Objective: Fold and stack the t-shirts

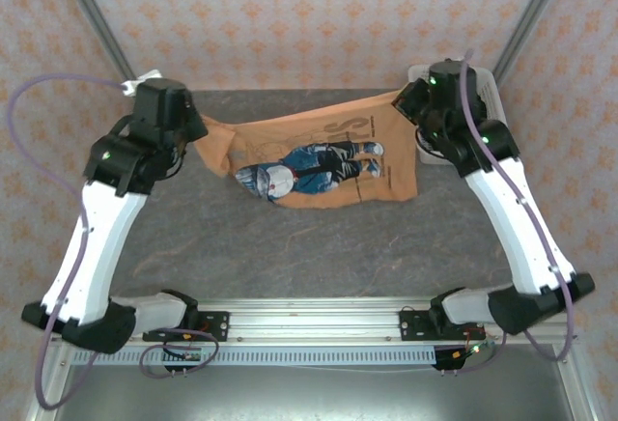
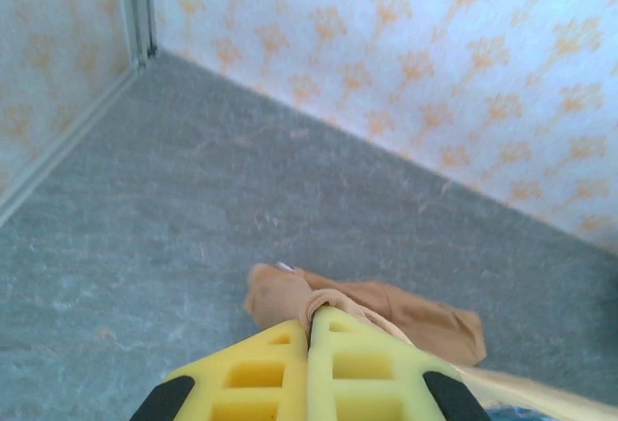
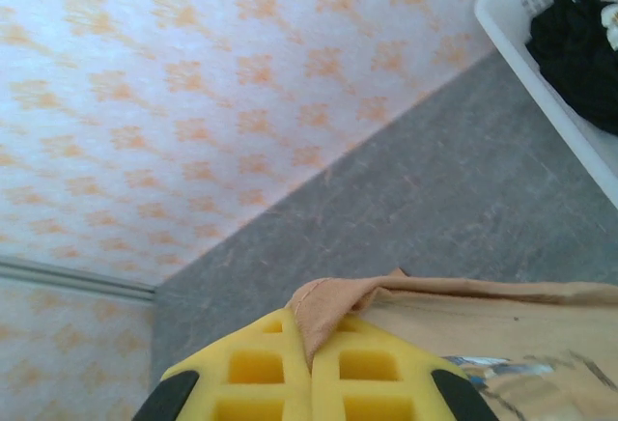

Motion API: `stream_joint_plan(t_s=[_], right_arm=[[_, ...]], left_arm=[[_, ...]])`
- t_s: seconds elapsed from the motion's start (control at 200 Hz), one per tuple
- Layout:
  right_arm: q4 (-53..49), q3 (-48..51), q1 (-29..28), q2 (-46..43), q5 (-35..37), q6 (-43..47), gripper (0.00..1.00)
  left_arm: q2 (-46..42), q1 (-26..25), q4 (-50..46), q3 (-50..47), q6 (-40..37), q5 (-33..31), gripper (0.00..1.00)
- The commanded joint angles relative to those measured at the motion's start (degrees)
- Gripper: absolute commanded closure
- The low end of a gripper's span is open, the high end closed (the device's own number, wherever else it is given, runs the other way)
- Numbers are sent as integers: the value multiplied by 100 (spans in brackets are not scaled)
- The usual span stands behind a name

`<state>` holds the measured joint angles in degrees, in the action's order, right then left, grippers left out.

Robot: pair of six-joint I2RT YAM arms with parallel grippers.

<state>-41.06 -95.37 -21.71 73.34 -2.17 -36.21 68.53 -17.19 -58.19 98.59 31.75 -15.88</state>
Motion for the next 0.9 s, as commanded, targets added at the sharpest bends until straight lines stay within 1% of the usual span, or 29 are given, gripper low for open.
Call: stream_joint_plan(t_s=[0.0, 0.09, 0.185, 0.27, 0.32, 0.39, 0.465, 0.59, 0.671, 0.716, 0.781, 0.836, 0.861, 0.896], right_arm=[[515, 97, 9, -875, -255, 443, 100], [547, 14, 9, -1135, -512, 469, 100], [518, -258, 9, -989, -680, 378, 100], [624, -532, 67, -590, -790, 227, 100], [849, -672, 155, -137, -999, 71, 100], [1284, -837, 314, 430, -1244, -167, 100], [1686, -1220, 469, 1127, -1428, -307, 100], [1733, -2532, 671, 2479, -1684, -361, 100], [1577, -3597, 781, 3306, -1852, -432, 100], [1391, -4379, 834, 3744, -1857, -450, 100], [1163, -5531, 898, 4350, -1858, -455, 100], [1048, -6410, 974, 4738, -1843, -521, 100], [1087, -6644, 1016, 4852, -1837, -575, 100], [1214, -6727, 1084, 4867, -1810, -674, 100]], left_arm=[[-793, 32, 463, -84, -403, -503, 100], [-1085, 32, 806, 30, -583, -445, 100], [-845, 32, 830, 454, -643, -368, 100], [-265, 39, 712, 915, -647, -435, 100], [205, 99, 547, 1295, -622, -491, 100], [917, 380, 337, 1930, -564, -283, 100], [1717, 724, 253, 2658, -598, 27, 100], [2862, 1220, 247, 3893, -720, 425, 100], [3478, 1493, 223, 4753, -689, 790, 100], [3721, 1611, 293, 5183, -692, 1011, 100], [3899, 1739, 506, 5644, -738, 1248, 100], [3877, 1804, 829, 5829, -798, 1376, 100], [3827, 1816, 996, 5863, -839, 1426, 100], [3735, 1824, 1223, 5865, -899, 1488, 100]])
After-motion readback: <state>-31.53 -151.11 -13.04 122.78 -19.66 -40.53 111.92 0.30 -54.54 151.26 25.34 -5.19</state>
